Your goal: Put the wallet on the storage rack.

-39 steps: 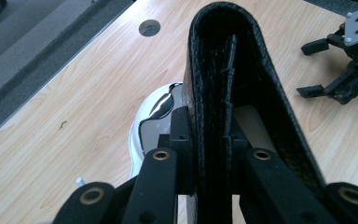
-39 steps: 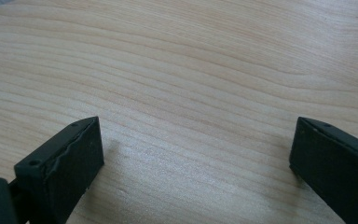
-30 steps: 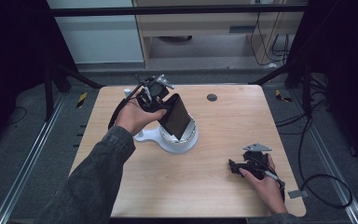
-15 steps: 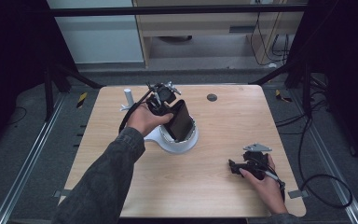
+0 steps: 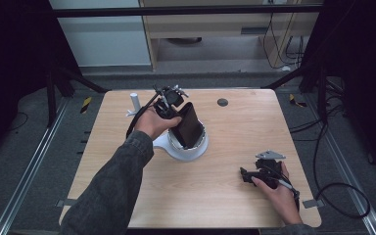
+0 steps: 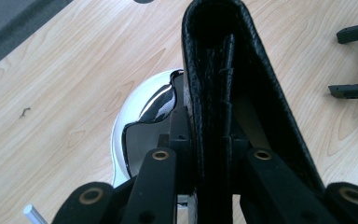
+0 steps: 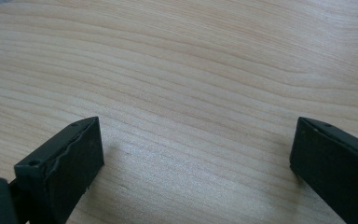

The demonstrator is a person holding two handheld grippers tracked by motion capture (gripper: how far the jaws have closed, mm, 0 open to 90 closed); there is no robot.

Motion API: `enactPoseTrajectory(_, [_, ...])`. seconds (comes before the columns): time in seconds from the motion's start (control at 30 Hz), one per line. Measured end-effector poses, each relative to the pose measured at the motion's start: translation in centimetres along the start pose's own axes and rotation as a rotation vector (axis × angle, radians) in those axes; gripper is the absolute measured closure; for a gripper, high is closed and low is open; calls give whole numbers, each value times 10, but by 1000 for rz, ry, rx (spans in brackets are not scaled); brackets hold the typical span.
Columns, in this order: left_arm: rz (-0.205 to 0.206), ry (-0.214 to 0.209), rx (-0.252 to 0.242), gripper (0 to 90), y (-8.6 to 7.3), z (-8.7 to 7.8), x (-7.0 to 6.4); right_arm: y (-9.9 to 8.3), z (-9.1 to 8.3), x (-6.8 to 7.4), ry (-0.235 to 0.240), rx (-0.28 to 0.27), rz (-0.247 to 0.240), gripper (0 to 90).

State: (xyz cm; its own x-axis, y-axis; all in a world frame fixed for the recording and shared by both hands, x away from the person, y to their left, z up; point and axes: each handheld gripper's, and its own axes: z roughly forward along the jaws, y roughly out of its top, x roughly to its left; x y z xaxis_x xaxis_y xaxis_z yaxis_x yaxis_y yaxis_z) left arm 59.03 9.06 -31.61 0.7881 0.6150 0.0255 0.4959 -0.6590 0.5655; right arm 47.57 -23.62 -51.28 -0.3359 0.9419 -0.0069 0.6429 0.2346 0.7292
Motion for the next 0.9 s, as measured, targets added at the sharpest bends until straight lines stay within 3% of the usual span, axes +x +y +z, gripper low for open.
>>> enactPoseTrajectory(0.33, [-17,21,7,760,-3,0,3,0,0,0,2,-2,1,29])
enactPoseTrajectory(0.6, [-25,91,-50,596,-8,-8,1,-1,-1,0,3,-1,1,29])
enactPoseTrajectory(0.9, [-15,138,-115,609,-13,-28,0,-1,-1,0,2,1,0,29])
